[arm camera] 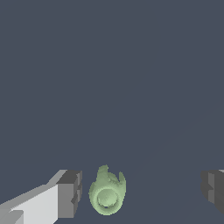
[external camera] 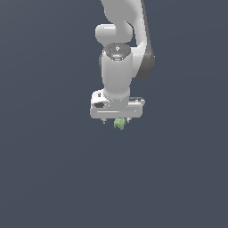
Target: Pick up the object and move it to a goal position.
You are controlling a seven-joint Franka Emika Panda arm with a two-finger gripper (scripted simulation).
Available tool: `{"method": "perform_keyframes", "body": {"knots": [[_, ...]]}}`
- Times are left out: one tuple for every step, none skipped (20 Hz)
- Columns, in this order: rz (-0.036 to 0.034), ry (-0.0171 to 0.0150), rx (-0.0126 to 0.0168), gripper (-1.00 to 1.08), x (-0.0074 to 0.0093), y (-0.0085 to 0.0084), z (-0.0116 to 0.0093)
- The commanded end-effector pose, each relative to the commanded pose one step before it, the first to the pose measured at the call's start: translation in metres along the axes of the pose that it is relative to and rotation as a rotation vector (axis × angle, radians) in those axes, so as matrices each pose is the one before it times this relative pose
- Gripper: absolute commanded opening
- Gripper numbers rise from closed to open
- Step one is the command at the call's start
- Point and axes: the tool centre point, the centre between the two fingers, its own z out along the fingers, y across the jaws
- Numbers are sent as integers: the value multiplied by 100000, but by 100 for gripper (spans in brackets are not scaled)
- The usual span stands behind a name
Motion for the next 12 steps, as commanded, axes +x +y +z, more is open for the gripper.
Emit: {"method": "perform_keyframes", "body": {"knots": [[0, 0, 0, 100, 0, 1, 0], [28, -59, 73, 100, -13, -21, 12], [83, -169, 213, 100, -38, -58, 32], [129, -279, 353, 100, -60, -94, 52], [154, -381, 486, 100, -80, -130, 64], [145, -474, 612, 100, -90, -157, 69], [61, -423, 559, 100, -69, -140, 44], [-33, -307, 420, 100, -36, -97, 13], [-103, -187, 271, 100, -8, -58, -15], [-128, -77, 126, 100, 12, -20, -29], [-97, 4, 10, 100, 16, -1, -23], [18, 38, -55, 100, 4, 18, 1]]}}
